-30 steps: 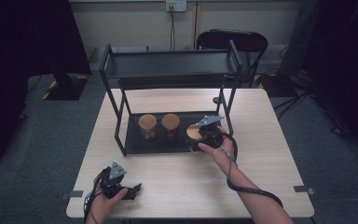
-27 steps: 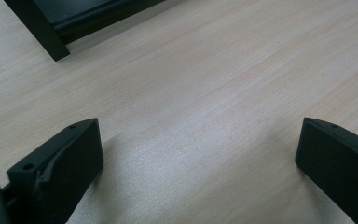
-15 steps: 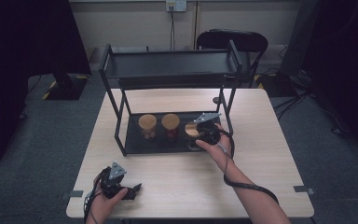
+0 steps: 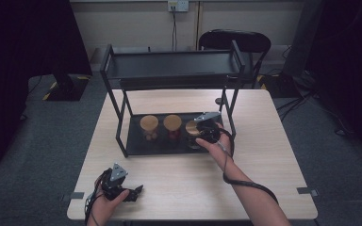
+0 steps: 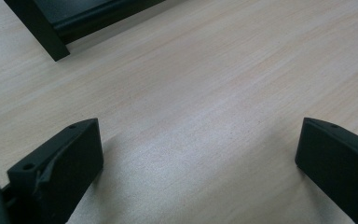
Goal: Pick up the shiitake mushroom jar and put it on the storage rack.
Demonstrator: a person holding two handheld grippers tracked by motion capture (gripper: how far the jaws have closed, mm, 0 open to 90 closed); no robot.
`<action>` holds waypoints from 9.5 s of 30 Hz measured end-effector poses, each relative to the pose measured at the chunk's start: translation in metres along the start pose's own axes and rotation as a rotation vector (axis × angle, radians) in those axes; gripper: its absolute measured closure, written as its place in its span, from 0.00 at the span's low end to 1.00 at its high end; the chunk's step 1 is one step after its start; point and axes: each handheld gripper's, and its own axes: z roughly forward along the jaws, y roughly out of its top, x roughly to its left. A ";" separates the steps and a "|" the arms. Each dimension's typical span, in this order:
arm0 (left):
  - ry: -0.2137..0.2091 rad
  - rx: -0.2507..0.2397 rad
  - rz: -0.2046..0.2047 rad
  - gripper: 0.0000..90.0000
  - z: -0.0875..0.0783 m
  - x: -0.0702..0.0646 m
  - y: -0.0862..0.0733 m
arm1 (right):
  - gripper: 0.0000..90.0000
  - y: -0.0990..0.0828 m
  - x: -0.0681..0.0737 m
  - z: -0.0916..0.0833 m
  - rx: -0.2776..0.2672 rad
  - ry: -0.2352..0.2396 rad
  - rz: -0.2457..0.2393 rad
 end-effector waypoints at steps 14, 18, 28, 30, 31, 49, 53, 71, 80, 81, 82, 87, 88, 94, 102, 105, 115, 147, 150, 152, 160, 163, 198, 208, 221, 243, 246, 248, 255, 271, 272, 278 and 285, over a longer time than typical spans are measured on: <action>0.000 0.000 0.000 0.00 0.000 0.000 0.000 | 0.29 0.001 -0.003 0.012 0.011 -0.016 -0.001; 0.000 0.000 0.000 0.00 0.000 0.000 0.000 | 0.29 0.002 -0.004 0.015 0.013 -0.018 -0.002; 0.000 0.000 0.000 0.00 0.000 0.000 0.000 | 0.29 0.001 -0.008 0.022 0.016 -0.030 0.007; 0.000 0.000 0.000 0.00 0.000 0.000 0.000 | 0.29 0.001 -0.008 0.023 0.019 -0.033 0.010; 0.000 0.000 0.000 0.00 0.000 0.000 0.000 | 0.29 0.000 -0.009 0.023 0.018 -0.031 0.013; -0.001 0.000 -0.001 0.00 0.000 0.000 0.000 | 0.29 0.000 -0.013 0.028 0.007 -0.027 0.031; -0.001 0.000 0.001 0.00 0.000 0.000 0.000 | 0.29 0.001 -0.014 0.029 0.004 -0.030 0.036; -0.002 0.000 0.002 0.00 0.000 0.000 0.000 | 0.29 0.003 -0.017 0.037 0.000 -0.048 0.009; -0.002 0.000 0.002 0.00 0.000 0.000 0.000 | 0.28 0.004 -0.018 0.039 -0.006 -0.053 0.003; -0.002 0.001 0.003 0.00 0.000 0.000 0.000 | 0.28 0.005 -0.019 0.040 -0.007 -0.053 0.001; -0.003 0.001 0.002 0.00 0.000 0.000 0.000 | 0.28 0.005 -0.019 0.040 -0.009 -0.052 0.001; -0.003 0.001 0.004 0.00 0.000 0.000 0.000 | 0.28 0.005 -0.020 0.041 -0.013 -0.053 0.002; -0.003 0.001 0.002 0.00 0.000 0.000 0.000 | 0.28 0.005 -0.020 0.041 -0.014 -0.054 0.000; -0.003 0.001 0.004 0.00 0.000 0.000 0.000 | 0.28 0.006 -0.021 0.042 -0.017 -0.056 0.000; -0.003 0.001 0.004 0.00 0.000 0.000 0.000 | 0.28 0.006 -0.022 0.043 -0.022 -0.058 0.001; -0.003 0.001 0.004 0.00 0.000 0.000 0.000 | 0.28 0.006 -0.023 0.043 -0.021 -0.057 0.002; -0.003 0.001 0.004 0.00 0.000 0.000 0.000 | 0.28 0.008 -0.024 0.045 -0.021 -0.063 0.006; -0.003 0.001 0.004 0.00 0.000 0.000 0.000 | 0.28 0.009 -0.029 0.049 -0.053 -0.090 0.025; -0.004 0.001 0.005 0.00 0.000 0.001 0.000 | 0.28 0.009 -0.029 0.050 -0.055 -0.092 0.024; -0.004 0.001 0.005 0.00 0.000 0.001 0.000 | 0.28 0.009 -0.029 0.050 -0.057 -0.093 0.027; -0.004 0.001 0.003 0.00 0.000 0.000 0.000 | 0.28 0.007 -0.027 0.051 -0.064 -0.101 0.034; -0.004 0.001 0.003 0.00 0.000 0.000 0.000 | 0.28 0.008 -0.027 0.051 -0.058 -0.106 0.037; -0.004 0.001 0.005 0.00 0.000 0.001 0.000 | 0.02 -0.002 -0.019 0.023 -0.026 -0.106 0.123; -0.004 0.001 0.004 0.00 0.000 0.000 0.000 | 0.03 -0.003 -0.015 0.012 -0.042 -0.105 0.121; -0.004 0.001 0.004 0.00 0.000 0.000 0.000 | 0.03 -0.004 -0.007 -0.002 -0.055 -0.091 0.106; -0.004 0.001 0.004 0.00 0.000 0.000 0.000 | 0.04 -0.015 0.010 -0.021 -0.068 -0.046 0.067; -0.005 0.001 0.004 0.00 0.000 0.000 0.000 | 0.04 -0.017 0.012 -0.024 -0.070 -0.037 0.061; -0.004 0.001 0.004 0.00 0.000 0.000 0.000 | 0.04 -0.018 0.012 -0.025 -0.072 -0.032 0.062; -0.004 0.001 0.004 0.00 0.000 0.000 0.000 | 0.04 -0.025 0.015 -0.033 -0.084 -0.016 0.069; -0.004 0.001 0.004 0.00 0.000 0.000 0.000 | 0.04 -0.042 0.021 -0.046 -0.083 0.021 0.060; -0.004 0.001 0.004 0.00 0.000 0.000 0.000 | 0.04 -0.043 0.021 -0.047 -0.081 0.021 0.054; -0.004 0.001 0.004 0.00 0.000 0.000 0.000 | 0.04 -0.049 0.023 -0.051 -0.074 0.028 0.041; -0.004 0.001 0.004 0.00 0.000 0.000 0.000 | 0.04 -0.055 0.023 -0.057 -0.072 0.037 0.030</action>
